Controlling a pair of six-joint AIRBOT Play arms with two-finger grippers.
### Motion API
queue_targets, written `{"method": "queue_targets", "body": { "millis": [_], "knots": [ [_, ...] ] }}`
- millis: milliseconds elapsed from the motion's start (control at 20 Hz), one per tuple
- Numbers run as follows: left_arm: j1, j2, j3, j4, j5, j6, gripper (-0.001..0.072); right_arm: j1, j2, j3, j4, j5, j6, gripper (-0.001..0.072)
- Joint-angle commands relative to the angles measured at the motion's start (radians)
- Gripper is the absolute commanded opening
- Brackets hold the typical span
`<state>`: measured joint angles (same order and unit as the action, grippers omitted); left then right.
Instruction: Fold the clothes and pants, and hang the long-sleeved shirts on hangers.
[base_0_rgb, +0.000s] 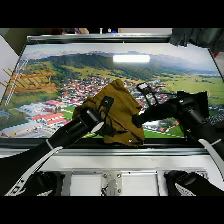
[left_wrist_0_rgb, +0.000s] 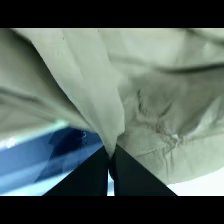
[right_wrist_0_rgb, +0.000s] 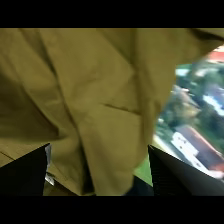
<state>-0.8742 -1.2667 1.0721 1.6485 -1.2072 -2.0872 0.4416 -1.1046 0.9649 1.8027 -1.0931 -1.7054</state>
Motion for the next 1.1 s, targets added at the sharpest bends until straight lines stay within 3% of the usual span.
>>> {"method": "queue_targets", "body": {
  "millis": [0,250,350,400,550,1050],
  "knots": [
    [-0.021,0.095,-0.145,-0.047,0.058,-0.024,0.0019,0.149,-0.077,-0.050,-0.032,0.097,-0.003,0.0650],
    [-0.021,0.148,-0.241,-0.148,0.118,-0.032,0.0020,0.265,-0.195,-0.050,-0.221,0.100,0.028,0.0648],
    [-0.021,0.144,-0.241,-0.159,0.117,-0.032,0.0019,0.285,-0.218,-0.050,-0.321,0.100,0.104,0.0484],
    [-0.021,0.145,-0.241,-0.159,0.119,-0.032,0.0020,0.285,-0.225,-0.050,-0.362,0.100,0.146,0.0463],
    [-0.021,0.145,-0.241,-0.159,0.115,-0.032,0.0020,0.283,-0.245,-0.050,-0.475,0.100,0.272,0.0464],
    [-0.021,0.145,-0.241,-0.159,0.077,-0.032,0.0020,0.285,-0.303,-0.050,-0.468,0.087,0.281,0.0474]
  ]
}}
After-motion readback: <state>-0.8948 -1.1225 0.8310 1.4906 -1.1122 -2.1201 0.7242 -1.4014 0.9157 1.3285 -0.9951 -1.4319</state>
